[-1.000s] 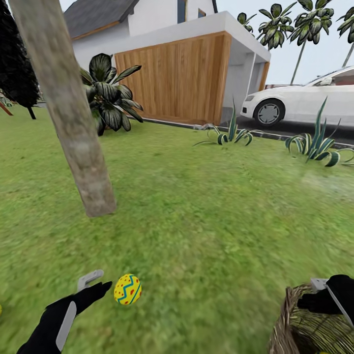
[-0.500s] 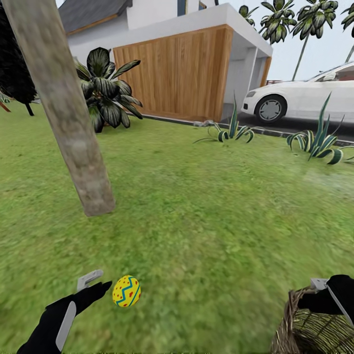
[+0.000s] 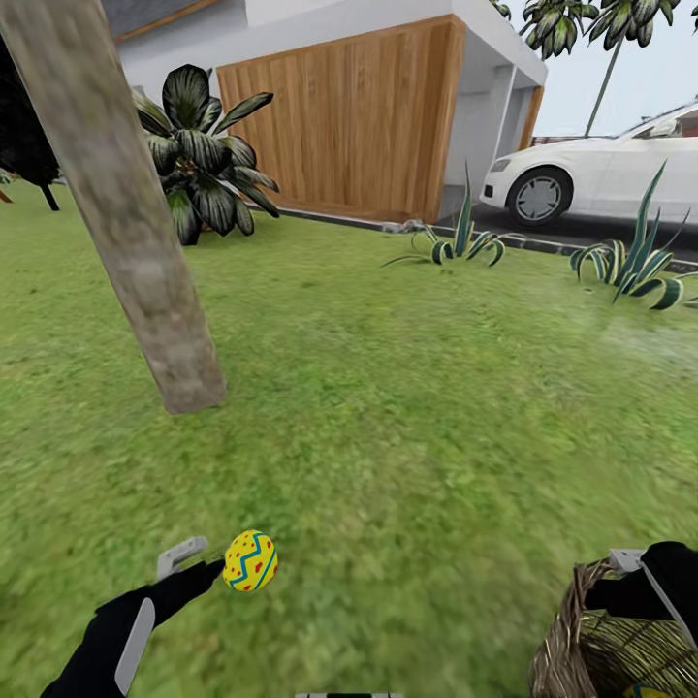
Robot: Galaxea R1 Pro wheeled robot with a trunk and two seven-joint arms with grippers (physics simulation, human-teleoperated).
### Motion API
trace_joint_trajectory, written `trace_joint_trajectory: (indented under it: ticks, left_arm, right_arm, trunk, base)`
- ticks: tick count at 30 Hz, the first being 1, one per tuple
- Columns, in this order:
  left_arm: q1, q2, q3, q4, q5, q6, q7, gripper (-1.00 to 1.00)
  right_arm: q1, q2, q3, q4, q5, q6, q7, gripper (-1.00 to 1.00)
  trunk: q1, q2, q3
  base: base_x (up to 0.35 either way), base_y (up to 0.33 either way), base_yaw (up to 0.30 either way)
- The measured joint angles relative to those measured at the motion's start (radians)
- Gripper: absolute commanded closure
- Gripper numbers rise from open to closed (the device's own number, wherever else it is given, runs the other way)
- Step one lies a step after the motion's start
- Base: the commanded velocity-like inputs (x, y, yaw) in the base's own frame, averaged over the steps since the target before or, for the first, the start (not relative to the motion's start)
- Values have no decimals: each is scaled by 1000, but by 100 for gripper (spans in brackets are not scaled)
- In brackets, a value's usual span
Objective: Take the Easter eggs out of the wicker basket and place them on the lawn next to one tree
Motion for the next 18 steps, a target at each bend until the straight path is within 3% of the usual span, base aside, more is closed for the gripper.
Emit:
trace_joint_trajectory:
  ticks: [7,11,18]
  left_arm:
    - [0,3,1,25,-3,-2,-2,-100]
    - [0,2,-1,52,-5,-80,0,-100]
    - [0,1,-2,54,-6,-93,0,-100]
  right_arm:
    - [0,0,0,0,-1,0,0,-100]
    - [0,0,-1,0,-3,1,0,-100]
    - [0,0,-1,0,-2,1,0,-100]
  trunk:
    - [0,0,0]
    - [0,0,0]
    - [0,0,0]
  base:
    - [-78,-9,0]
    - [-248,-126,0]
    - [-9,-6,0]
